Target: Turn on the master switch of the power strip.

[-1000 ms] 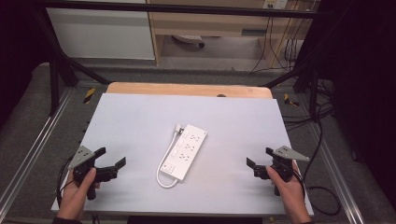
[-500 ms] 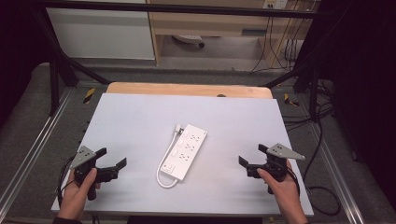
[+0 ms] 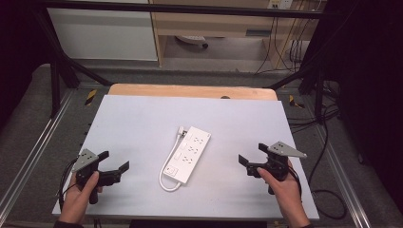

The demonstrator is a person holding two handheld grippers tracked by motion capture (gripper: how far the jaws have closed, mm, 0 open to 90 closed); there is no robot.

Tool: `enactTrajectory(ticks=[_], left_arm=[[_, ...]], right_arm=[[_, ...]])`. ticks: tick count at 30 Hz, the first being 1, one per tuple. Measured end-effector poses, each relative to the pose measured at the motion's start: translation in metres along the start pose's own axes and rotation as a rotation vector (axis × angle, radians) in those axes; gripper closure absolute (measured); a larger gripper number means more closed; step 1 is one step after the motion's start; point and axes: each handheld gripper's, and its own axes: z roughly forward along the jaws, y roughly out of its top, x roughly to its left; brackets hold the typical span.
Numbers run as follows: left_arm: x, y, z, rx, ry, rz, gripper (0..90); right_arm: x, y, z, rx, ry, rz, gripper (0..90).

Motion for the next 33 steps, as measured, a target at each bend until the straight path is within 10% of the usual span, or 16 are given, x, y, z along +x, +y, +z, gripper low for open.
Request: enactTrajectory(ticks=[33], left_arm=[[-0.001,-0.001,0.0,0.002,0.005,0.018,6.1]], right_arm=[[0.04,0.026,0.04,-0.028,0.069,-0.064,8.6]])
